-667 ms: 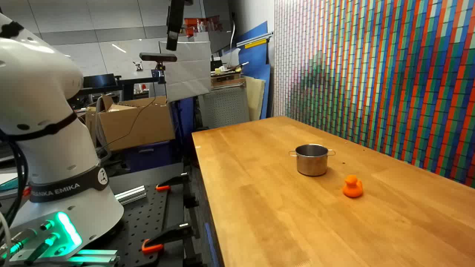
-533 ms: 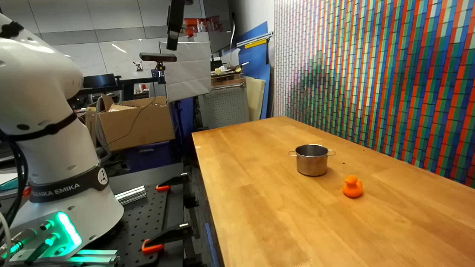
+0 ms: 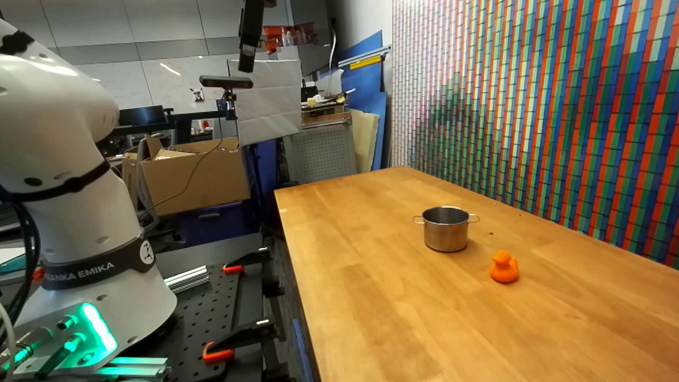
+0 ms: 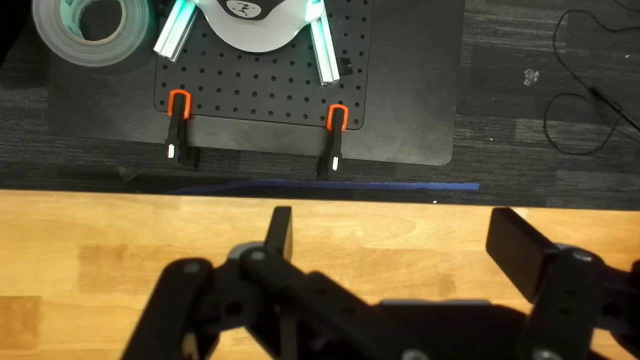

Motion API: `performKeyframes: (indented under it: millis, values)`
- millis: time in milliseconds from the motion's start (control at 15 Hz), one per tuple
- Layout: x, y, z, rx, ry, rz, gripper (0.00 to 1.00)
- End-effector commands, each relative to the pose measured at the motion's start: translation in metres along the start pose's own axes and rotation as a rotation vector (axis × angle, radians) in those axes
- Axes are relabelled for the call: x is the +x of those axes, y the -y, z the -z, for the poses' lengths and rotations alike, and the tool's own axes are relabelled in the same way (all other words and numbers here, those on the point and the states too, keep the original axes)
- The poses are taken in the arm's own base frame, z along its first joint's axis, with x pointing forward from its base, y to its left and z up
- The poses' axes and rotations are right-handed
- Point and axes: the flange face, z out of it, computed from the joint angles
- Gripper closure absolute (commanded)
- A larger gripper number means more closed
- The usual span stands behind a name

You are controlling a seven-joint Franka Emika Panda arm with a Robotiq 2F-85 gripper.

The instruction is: Pick the orange object and put it in the pot

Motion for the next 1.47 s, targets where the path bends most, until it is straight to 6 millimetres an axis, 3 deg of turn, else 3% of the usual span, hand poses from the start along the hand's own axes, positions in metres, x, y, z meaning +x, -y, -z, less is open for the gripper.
performKeyframes:
  millis: [0, 333, 600, 800, 1133, 1400]
  values:
    - [0.03, -0.022, 0.0, -0.058, -0.085, -0.033, 0.0]
    - [0.114, -0.086, 0.012, -0.223, -0.339, -0.088, 0.0]
    - [0.18, -0.151, 0.006, -0.279, -0.436, -0.127, 0.0]
    - [0.216, -0.197, -0.001, -0.289, -0.463, -0.173, 0.0]
    - [0.265, -0.251, -0.043, -0.229, -0.419, -0.251, 0.0]
    - [0.302, -0.25, -0.094, -0.169, -0.358, -0.277, 0.0]
